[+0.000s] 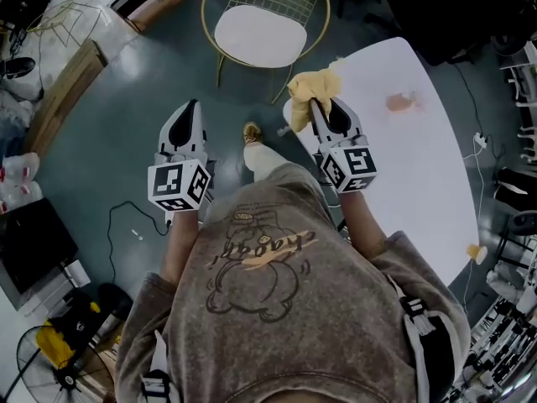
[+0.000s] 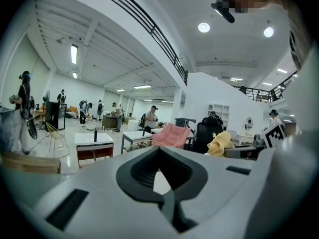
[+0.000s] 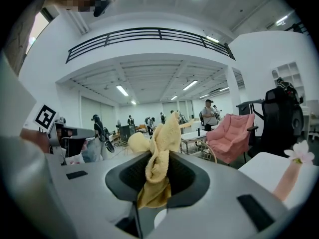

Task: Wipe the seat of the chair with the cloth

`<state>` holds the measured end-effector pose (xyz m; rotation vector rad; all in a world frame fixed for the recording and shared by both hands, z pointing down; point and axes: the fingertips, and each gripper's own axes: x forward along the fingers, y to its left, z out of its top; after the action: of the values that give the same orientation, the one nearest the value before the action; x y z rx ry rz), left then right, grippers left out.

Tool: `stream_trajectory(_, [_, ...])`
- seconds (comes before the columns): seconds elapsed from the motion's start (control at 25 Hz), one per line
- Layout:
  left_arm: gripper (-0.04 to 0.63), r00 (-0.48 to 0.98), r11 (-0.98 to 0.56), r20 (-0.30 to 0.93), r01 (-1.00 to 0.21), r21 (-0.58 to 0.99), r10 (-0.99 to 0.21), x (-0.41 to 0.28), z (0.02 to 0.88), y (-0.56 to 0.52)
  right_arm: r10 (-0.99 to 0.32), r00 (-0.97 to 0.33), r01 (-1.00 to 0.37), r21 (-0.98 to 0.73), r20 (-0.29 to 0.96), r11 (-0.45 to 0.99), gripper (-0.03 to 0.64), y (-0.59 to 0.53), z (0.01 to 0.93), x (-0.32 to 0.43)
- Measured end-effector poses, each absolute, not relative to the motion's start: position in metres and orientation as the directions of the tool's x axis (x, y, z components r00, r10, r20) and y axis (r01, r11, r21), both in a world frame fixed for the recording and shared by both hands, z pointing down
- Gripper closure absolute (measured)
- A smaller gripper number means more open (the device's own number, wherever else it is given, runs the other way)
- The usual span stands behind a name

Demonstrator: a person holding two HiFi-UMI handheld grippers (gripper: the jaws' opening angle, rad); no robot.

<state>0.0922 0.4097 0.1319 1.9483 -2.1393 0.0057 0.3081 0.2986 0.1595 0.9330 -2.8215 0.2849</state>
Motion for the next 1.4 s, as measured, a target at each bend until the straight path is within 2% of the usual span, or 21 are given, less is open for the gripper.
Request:
stream_trajectory(0.44, [0.586,-0.053,0.087,0.201,-0.983,0.161,-0.978,0.030,0.121,0.280,-0.541,-0.810,-0.580,-0.169,0.226,0.797,0.512,0.194,0.158,0.229])
stream_trajectory(0.92, [0.586,-0.097,0.137,0.229,-0.977,0.163,-0.969,-0.018,0.118,0.219,-0.537,-0.818,-0.573,-0.211,0.208,0.792,0.512,0.119,0.162,0.172])
stream_trajectory(1.4, [0.586,0.004,0.036,0.222,-0.983,0.177,-0.975,-0.091,0.122,0.164,-0.621,-0.740,-0.670,-0.200,0.257,0.715,0.512,0.085,0.173,0.111])
